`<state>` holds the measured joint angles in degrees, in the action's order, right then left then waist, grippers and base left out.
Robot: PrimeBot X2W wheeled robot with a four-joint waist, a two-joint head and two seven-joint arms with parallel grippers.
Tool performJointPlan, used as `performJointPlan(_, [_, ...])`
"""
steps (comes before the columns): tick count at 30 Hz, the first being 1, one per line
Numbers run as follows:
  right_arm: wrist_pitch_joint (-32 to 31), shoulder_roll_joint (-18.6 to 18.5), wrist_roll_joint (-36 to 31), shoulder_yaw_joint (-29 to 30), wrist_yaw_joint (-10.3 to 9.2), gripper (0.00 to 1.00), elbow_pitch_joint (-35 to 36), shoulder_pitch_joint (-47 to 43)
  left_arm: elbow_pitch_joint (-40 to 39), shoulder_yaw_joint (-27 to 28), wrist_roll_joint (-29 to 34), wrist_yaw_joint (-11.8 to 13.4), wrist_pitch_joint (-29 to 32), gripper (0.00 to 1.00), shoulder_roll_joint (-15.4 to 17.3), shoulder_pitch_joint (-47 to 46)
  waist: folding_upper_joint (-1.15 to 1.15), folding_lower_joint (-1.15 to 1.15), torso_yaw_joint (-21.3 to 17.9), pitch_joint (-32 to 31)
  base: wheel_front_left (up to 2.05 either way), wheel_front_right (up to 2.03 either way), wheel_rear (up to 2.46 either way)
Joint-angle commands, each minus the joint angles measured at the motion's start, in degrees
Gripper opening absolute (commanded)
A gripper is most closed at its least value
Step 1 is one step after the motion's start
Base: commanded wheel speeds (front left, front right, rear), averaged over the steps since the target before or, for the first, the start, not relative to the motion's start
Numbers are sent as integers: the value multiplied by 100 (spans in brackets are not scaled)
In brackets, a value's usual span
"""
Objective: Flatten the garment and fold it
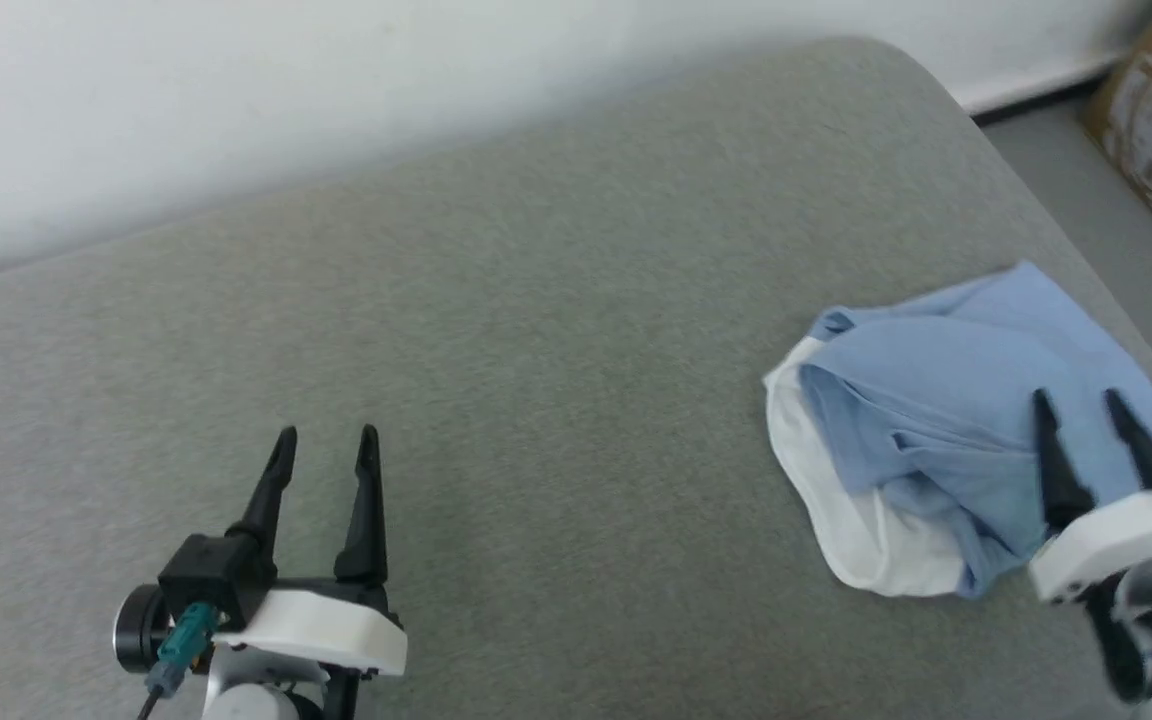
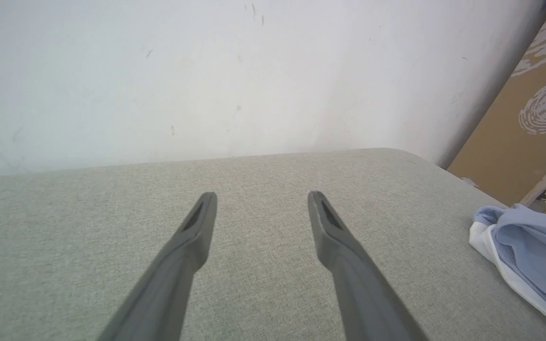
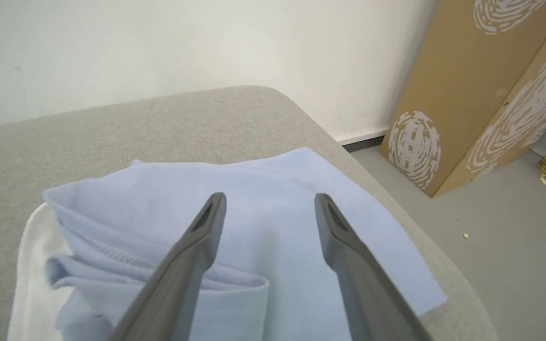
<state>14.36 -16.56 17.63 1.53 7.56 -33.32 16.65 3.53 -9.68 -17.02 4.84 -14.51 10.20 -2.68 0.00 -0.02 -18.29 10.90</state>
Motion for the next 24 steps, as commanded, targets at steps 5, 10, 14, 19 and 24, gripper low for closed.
performJointPlan(5, [-118, 519, -267, 47, -8, 100, 1229, -816, 25, 82, -23, 21, -43, 100, -60, 189, 0, 2, 917, -538, 0, 0, 0])
performJointPlan(10, [-407, 937, -601, 35, -8, 100, 2253, -1376, -19, 311, -23, 40, -47, 100, -93, 368, 0, 2, 1409, -696, 0, 0, 0])
performJointPlan(14, [-526, 1134, -923, -166, -8, 100, 2946, -1699, -43, 580, 6, 76, -48, 100, -6, 570, 0, 2, 1657, -830, 0, 0, 0])
performJointPlan(19, [-702, 1257, -1109, -402, -8, 100, 3433, -2027, -100, 900, 37, 141, -48, 100, 107, 874, 0, 2, 1899, -958, 0, 0, 0])
performJointPlan(24, [-782, 1318, -1127, -449, -8, 100, 3609, -2197, -175, 1127, 4, 159, -48, 100, 137, 1162, 0, 2, 2104, -1011, 0, 0, 0])
